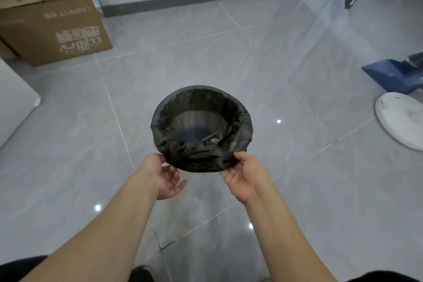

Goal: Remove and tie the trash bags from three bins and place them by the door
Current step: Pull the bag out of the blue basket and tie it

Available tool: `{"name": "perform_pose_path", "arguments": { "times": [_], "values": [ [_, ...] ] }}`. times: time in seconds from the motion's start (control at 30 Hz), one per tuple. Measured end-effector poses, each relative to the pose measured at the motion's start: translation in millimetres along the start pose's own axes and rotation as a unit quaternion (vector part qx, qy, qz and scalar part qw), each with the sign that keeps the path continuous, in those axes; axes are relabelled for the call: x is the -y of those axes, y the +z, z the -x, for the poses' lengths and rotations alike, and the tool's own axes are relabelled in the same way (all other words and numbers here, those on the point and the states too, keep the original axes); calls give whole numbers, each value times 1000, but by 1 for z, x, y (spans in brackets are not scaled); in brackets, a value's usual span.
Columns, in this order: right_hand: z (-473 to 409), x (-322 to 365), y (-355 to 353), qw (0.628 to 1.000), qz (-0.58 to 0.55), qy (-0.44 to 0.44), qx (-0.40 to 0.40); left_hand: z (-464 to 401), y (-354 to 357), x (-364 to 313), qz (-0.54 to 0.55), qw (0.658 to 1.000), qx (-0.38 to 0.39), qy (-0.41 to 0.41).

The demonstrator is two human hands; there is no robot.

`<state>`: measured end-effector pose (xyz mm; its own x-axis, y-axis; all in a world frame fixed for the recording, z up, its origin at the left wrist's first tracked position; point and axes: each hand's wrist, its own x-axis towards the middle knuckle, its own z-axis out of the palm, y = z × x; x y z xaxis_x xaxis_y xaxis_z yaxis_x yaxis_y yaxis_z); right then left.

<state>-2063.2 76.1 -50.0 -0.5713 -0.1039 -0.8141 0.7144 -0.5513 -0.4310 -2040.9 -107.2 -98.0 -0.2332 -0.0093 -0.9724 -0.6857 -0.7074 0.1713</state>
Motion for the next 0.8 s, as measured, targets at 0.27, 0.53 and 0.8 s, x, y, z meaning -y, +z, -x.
{"name": "perform_pose_path", "arguments": {
  "times": [0.27, 0.53, 0.8],
  "values": [
    [-1, 24, 17, 999, 50, 4, -14, 32, 9, -46, -108, 966, -124, 198],
    [-16, 55, 32, 977, 73, -165, -113, 41, 74, -89, -10, 895, -38, 444],
    [-28, 91, 55, 923, 100, -351, -124, 43, 133, -122, 44, 875, 117, 468]
  ]
}}
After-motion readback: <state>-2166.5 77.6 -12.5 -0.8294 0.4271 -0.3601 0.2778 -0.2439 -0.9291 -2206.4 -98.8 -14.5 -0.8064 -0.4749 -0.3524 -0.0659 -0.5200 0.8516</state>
